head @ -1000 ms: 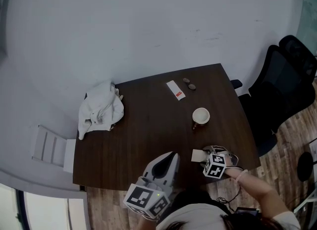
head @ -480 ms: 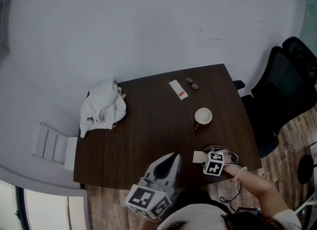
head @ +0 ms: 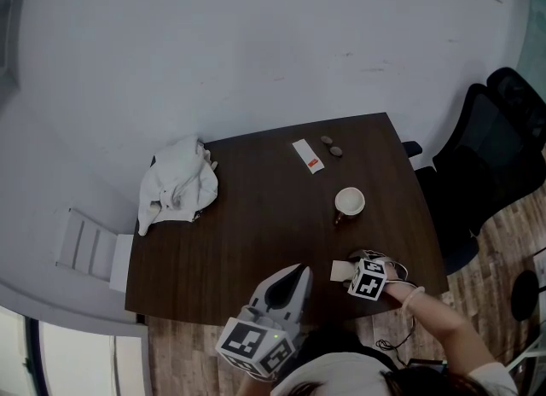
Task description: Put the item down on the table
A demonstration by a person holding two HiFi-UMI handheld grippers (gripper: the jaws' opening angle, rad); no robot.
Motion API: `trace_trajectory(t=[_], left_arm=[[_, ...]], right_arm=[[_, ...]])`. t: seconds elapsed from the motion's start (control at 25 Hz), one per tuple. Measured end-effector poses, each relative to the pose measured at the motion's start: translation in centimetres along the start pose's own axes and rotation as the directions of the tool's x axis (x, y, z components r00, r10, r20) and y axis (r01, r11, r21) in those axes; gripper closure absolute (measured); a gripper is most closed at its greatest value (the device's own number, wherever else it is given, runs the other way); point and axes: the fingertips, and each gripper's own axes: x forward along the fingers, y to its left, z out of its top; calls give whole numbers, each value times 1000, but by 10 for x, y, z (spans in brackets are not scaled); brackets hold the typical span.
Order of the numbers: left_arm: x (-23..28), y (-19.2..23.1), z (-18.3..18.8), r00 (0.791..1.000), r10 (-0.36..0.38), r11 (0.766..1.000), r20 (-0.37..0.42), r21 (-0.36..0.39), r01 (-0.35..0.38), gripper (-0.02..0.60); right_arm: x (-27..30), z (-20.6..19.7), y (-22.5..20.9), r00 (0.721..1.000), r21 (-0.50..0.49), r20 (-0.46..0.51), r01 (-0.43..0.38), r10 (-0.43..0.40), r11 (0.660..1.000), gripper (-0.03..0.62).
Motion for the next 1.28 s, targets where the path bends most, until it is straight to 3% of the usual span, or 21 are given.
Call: trace_trajectory(t=[0.36,0.64,0.88,1.28], left_arm=[[-1,-1,4,1000,22,1000,13,12,-22,562],[4,-7,13,999,24,999,31,24,-25,563],[11,-14,13,999,16,999,29,28,-17,563],[19,-19,15,999,22,999,30,49,-24,563]], right_arm=[[-27,20,-7,987,132,145,56,-75,990,309],[-62,30,-19,950,285,262,93,-171,954,359],[-108,43,-37,874,439,377,122,-306,890,396],[-191,56,-49,725,579,484,156,-490,801,470]])
